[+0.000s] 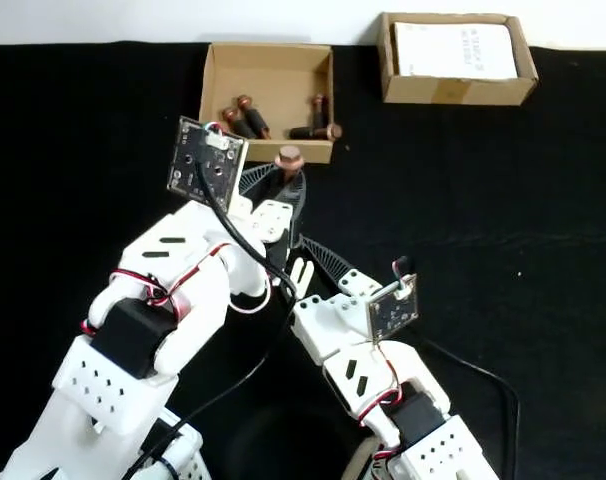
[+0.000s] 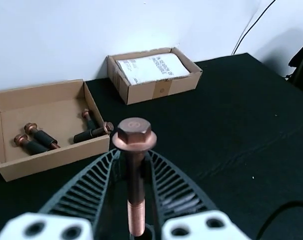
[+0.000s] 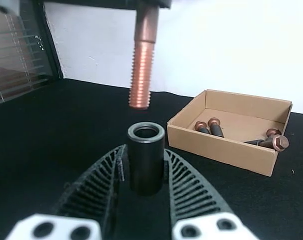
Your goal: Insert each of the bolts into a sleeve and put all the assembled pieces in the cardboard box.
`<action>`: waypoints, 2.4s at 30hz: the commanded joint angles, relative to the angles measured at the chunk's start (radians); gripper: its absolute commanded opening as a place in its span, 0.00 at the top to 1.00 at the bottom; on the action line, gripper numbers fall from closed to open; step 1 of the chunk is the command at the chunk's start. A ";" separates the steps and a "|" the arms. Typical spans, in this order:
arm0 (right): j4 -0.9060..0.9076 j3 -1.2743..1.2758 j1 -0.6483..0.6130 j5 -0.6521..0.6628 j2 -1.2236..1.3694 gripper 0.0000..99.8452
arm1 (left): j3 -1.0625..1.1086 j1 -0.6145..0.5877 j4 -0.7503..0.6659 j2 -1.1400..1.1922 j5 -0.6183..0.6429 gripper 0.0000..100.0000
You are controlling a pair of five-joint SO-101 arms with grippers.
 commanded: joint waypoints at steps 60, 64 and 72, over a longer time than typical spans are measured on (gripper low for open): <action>-0.019 0.085 0.044 -0.009 -0.010 0.99 | -0.320 0.027 0.545 0.002 -0.055 0.81; -0.018 -0.004 0.097 -0.008 -0.007 0.99 | -0.492 0.005 0.589 -0.004 -0.064 0.85; -0.036 -0.384 0.214 -0.008 0.344 0.99 | -0.556 -0.292 0.606 -0.005 -0.196 0.99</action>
